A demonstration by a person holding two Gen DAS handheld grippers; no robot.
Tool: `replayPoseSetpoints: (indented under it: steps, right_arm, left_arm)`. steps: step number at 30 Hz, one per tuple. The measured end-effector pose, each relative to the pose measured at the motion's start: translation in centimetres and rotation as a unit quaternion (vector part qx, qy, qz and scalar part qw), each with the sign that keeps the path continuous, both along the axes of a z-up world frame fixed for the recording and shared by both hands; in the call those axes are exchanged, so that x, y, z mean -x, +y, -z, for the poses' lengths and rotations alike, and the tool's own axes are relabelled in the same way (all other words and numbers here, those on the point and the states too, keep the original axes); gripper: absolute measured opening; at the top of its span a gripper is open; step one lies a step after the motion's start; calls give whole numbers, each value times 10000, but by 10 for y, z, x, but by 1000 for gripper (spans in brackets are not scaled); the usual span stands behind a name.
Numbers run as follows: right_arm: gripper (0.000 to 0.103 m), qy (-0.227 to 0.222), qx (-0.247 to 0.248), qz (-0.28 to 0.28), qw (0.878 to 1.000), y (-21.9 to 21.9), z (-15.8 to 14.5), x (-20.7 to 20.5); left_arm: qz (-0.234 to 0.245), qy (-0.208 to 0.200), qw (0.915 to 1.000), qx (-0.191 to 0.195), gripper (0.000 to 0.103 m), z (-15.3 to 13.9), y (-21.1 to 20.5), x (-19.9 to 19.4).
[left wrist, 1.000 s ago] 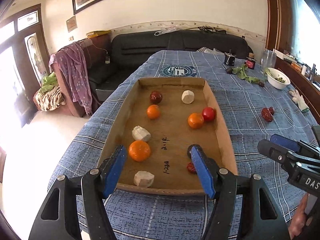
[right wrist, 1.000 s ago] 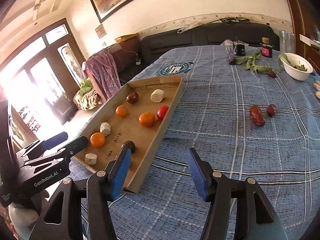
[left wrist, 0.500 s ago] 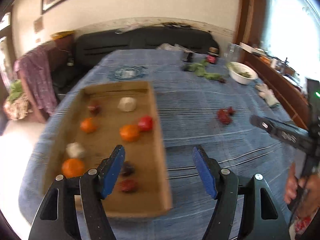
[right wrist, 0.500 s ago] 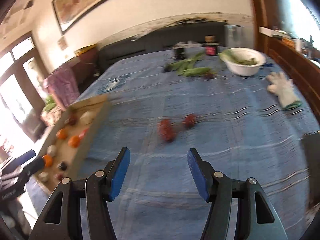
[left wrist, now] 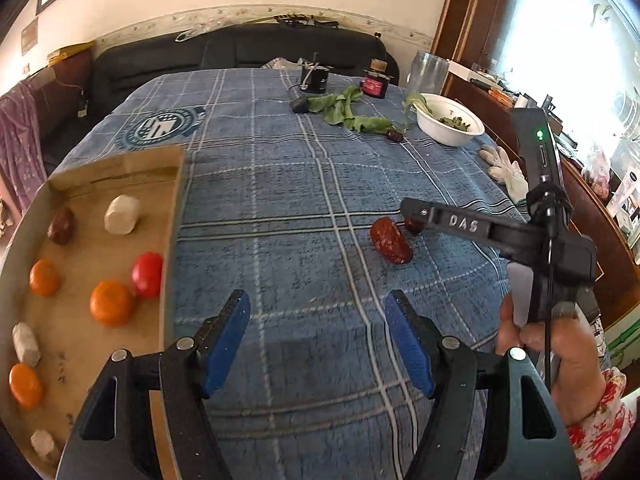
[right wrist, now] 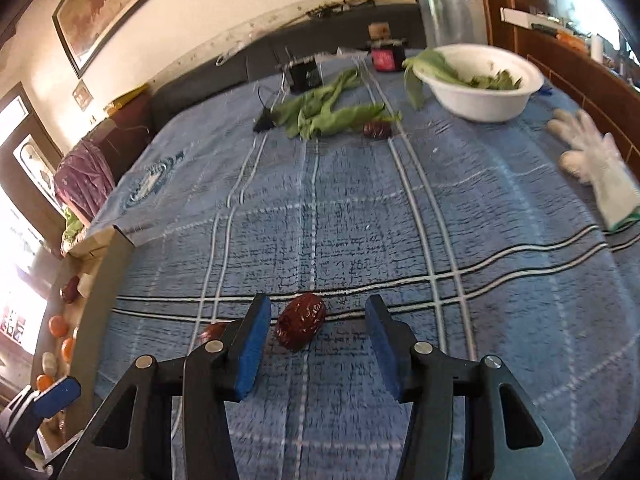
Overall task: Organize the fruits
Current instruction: 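Move both tools back toward the last red dates, then grasp a red date with left tool while right tool grasps another red date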
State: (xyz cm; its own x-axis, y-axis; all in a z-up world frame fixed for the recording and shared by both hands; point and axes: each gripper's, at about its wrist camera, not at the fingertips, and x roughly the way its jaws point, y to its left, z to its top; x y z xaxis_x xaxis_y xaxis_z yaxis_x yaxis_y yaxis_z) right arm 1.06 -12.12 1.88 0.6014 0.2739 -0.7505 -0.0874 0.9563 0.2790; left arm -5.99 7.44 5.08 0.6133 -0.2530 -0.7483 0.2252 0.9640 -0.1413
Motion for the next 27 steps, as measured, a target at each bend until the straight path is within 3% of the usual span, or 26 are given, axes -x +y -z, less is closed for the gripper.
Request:
replayPoseSetpoints:
  steps: [2, 4, 9, 15, 16, 18, 19, 20, 27]
  right_arm:
    - [51, -55, 61, -70, 9999, 2, 1, 0]
    - [27, -66, 37, -173, 9998, 2, 1, 0]
    - [27, -115, 190, -27, 9997, -9, -3, 2]
    - [27, -62, -164, 405, 9990, -45, -4, 0]
    - [27, -41, -192, 453, 9988, -49, -4, -2]
    - [27, -9, -238, 509, 9984, -53, -3, -3]
    - [27, -1, -258, 522, 9983, -54, -3, -3]
    - [27, 2, -273, 528, 9982, -54, -3, -4]
    - [27, -152, -289, 400, 9987, -47, -7, 2]
  left_arm:
    - [92, -2, 10000, -17, 69, 4, -9, -8]
    - [151, 11, 9999, -45, 69, 7, -19, -16]
    - [356, 8, 9994, -20, 69, 14, -45, -38]
    - [574, 88, 9983, -34, 68, 23, -75, -62]
    - [596, 98, 9981, -87, 64, 26, -79, -64]
    - [634, 202, 9977, -158, 47, 32, -85, -70]
    - [640, 258, 9975, -165, 32, 35, -86, -71]
    - [652, 318, 9973, -143, 27, 38, -87, -72]
    - [387, 190, 9988, 219, 26, 18, -59, -54]
